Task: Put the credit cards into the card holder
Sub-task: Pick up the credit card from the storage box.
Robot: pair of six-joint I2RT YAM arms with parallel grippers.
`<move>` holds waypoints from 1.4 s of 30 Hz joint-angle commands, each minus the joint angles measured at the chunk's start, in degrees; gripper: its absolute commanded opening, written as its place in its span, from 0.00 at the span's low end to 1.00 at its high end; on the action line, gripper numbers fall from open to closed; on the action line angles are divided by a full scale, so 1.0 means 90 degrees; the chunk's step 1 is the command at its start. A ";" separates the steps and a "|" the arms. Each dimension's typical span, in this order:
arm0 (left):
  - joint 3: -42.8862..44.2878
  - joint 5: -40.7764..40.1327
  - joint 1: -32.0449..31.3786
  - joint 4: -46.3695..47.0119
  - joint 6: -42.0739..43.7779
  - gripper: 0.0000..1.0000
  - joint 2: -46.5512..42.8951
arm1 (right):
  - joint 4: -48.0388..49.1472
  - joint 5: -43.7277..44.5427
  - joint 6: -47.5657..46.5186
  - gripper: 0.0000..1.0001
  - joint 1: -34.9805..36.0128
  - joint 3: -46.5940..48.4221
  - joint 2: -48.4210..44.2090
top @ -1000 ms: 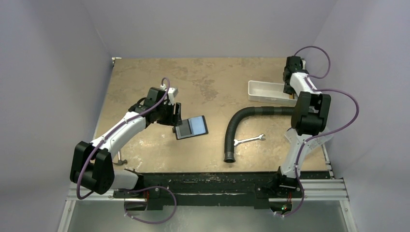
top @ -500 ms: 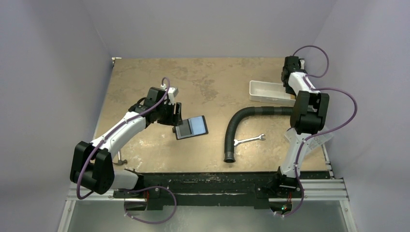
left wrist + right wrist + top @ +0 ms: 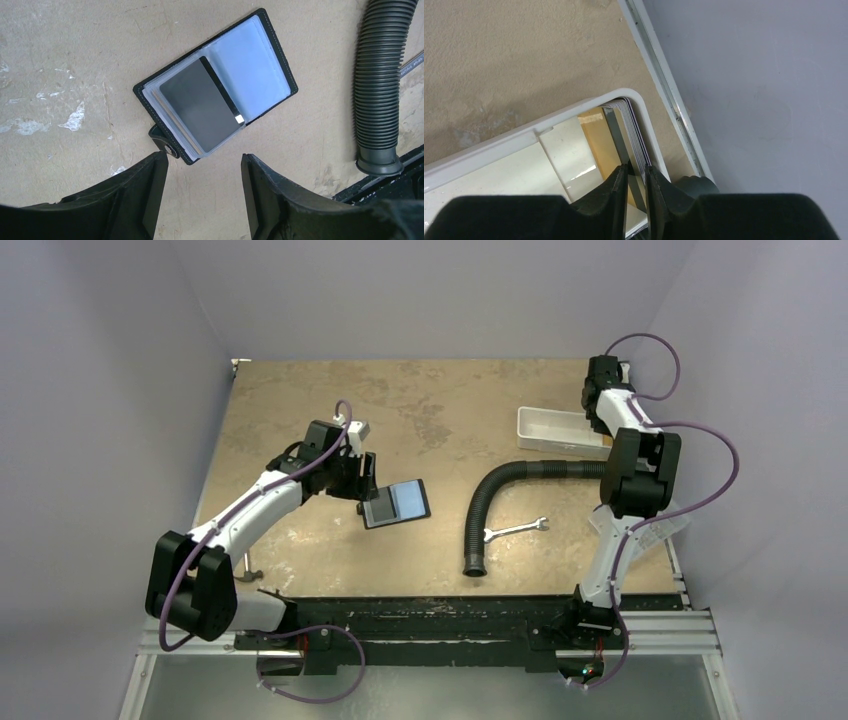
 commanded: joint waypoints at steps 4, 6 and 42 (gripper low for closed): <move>-0.0013 0.0171 0.0011 0.0184 0.0124 0.59 0.0018 | 0.0087 0.0321 -0.0086 0.22 0.0060 0.0181 -0.0587; -0.0007 0.0170 0.0011 0.0194 0.0125 0.60 0.0018 | 0.0071 0.0322 -0.0088 0.22 0.0069 0.0211 -0.0614; -0.0012 0.0140 0.0016 0.0191 0.0112 0.61 0.0003 | 0.0088 -0.1914 0.0946 0.00 0.0123 -0.0490 -0.2264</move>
